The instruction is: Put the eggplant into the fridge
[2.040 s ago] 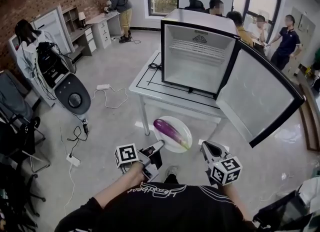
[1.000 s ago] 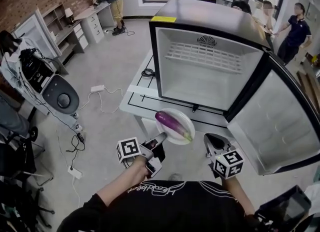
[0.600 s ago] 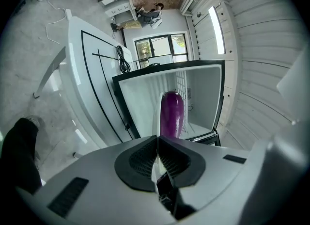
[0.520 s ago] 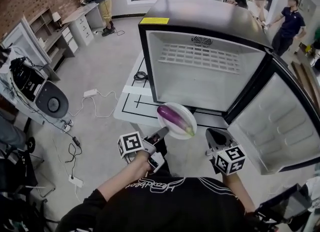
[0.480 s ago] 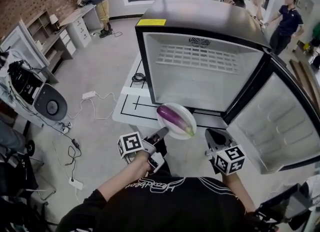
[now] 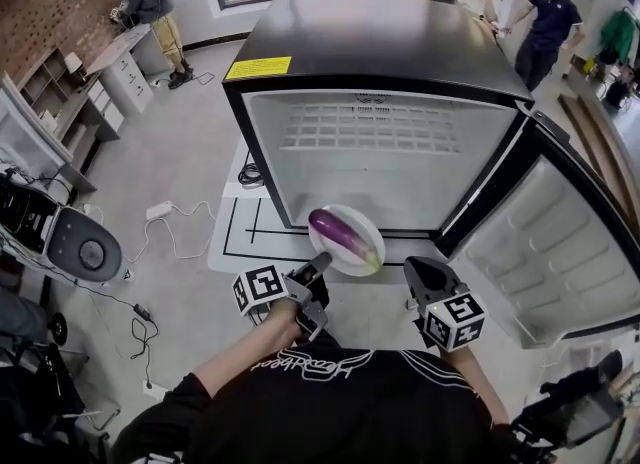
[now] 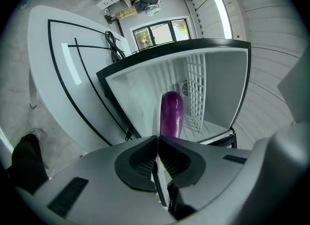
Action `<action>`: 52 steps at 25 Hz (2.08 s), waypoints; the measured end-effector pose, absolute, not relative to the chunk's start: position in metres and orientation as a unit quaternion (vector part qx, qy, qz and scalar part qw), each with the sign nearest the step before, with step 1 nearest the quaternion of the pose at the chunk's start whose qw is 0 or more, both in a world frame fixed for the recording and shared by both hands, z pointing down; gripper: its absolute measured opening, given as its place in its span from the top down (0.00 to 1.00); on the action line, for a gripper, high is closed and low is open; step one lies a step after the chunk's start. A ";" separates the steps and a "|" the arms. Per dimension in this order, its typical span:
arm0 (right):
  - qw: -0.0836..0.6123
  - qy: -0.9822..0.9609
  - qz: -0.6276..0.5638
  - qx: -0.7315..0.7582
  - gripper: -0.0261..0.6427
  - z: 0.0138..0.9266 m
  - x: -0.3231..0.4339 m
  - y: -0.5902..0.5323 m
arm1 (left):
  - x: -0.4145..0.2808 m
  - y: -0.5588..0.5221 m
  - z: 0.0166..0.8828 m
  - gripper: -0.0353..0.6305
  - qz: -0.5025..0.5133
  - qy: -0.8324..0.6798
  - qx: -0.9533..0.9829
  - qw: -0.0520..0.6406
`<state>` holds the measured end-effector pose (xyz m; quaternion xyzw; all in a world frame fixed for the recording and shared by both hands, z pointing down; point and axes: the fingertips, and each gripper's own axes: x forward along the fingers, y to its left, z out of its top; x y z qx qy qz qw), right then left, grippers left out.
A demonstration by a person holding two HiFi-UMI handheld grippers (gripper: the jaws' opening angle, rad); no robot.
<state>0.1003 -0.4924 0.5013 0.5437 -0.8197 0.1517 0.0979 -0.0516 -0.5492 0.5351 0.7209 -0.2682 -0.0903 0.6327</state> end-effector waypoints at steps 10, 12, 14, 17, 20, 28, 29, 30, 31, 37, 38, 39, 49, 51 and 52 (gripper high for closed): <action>0.087 -0.809 0.171 0.555 0.95 0.512 0.104 -0.516 | -0.026 -0.592 0.550 0.92 -0.066 -0.282 0.718 0.633; 0.085 -0.807 0.175 0.557 0.95 0.516 0.106 -0.519 | -0.017 -0.603 0.553 0.92 -0.066 -0.285 0.718 0.632; 0.083 -0.805 0.180 0.559 0.95 0.519 0.109 -0.521 | -0.007 -0.613 0.555 0.92 -0.065 -0.287 0.718 0.631; 0.084 -0.802 0.188 0.561 0.95 0.525 0.110 -0.521 | 0.005 -0.623 0.556 0.92 -0.064 -0.284 0.724 0.625; 0.088 -0.798 0.189 0.565 0.95 0.525 0.111 -0.521 | 0.015 -0.632 0.559 0.92 -0.063 -0.284 0.724 0.625; 0.082 -0.793 0.196 0.571 0.95 0.525 0.115 -0.537 | 0.037 -0.658 0.570 0.92 -0.056 -0.297 0.709 0.637; 0.080 -0.792 0.198 0.572 0.95 0.526 0.114 -0.538 | 0.040 -0.660 0.573 0.92 -0.053 -0.299 0.707 0.639; 0.079 -0.791 0.199 0.573 0.95 0.527 0.114 -0.540 | 0.043 -0.661 0.575 0.92 -0.051 -0.300 0.705 0.641; 0.079 -0.791 0.199 0.573 0.95 0.528 0.114 -0.542 | 0.046 -0.663 0.577 0.92 -0.049 -0.301 0.705 0.641; 0.102 -0.795 0.189 0.568 0.95 0.531 0.107 -0.552 | 0.055 -0.680 0.590 0.92 -0.039 -0.304 0.692 0.653; 0.103 -0.795 0.190 0.566 0.95 0.530 0.105 -0.554 | 0.056 -0.683 0.592 0.92 -0.039 -0.306 0.689 0.656; 0.103 -0.795 0.192 0.566 0.95 0.528 0.105 -0.555 | 0.057 -0.685 0.594 0.92 -0.039 -0.307 0.685 0.659; 0.104 -0.791 0.184 0.574 0.95 0.516 0.110 -0.571 | 0.060 -0.701 0.607 0.92 -0.043 -0.311 0.636 0.705; 0.105 -0.790 0.182 0.575 0.95 0.514 0.111 -0.572 | 0.061 -0.703 0.608 0.92 -0.040 -0.311 0.635 0.706; 0.105 -0.790 0.182 0.575 0.95 0.514 0.111 -0.573 | 0.063 -0.703 0.608 0.92 -0.037 -0.309 0.634 0.708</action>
